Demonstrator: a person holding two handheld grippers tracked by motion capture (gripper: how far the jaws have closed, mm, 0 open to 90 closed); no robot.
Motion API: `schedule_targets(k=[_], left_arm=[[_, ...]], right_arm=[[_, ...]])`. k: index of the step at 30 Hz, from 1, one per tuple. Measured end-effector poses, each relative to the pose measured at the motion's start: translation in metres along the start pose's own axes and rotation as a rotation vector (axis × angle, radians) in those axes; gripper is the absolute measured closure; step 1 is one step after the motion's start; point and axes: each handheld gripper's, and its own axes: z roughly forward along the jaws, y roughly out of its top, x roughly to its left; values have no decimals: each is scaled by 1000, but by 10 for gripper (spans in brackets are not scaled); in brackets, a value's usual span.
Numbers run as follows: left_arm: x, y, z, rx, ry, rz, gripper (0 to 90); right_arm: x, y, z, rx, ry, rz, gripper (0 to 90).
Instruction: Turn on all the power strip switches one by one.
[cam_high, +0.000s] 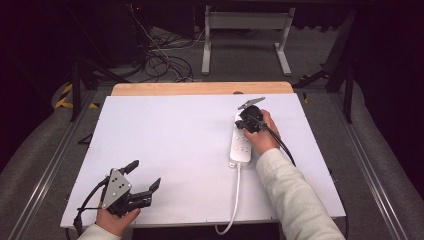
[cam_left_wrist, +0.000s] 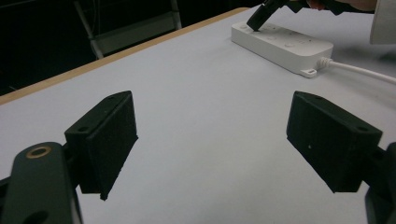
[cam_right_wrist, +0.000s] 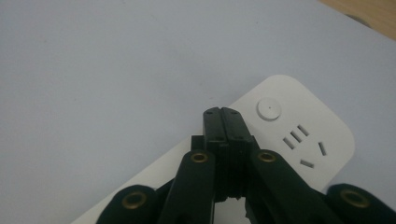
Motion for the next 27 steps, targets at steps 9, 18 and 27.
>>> schedule_targets(k=[9, 18, 27], left_arm=[[-1, 0, 0, 2, -3, -5, 165], [-1, 0, 0, 1, -3, -8, 165], [-1, 0, 0, -1, -2, -6, 165]], right_arm=[[2, 0, 0, -1, -8, 2, 900], [3, -1, 1, 1, -16, 10, 900], [2, -2, 2, 2, -10, 25, 900]])
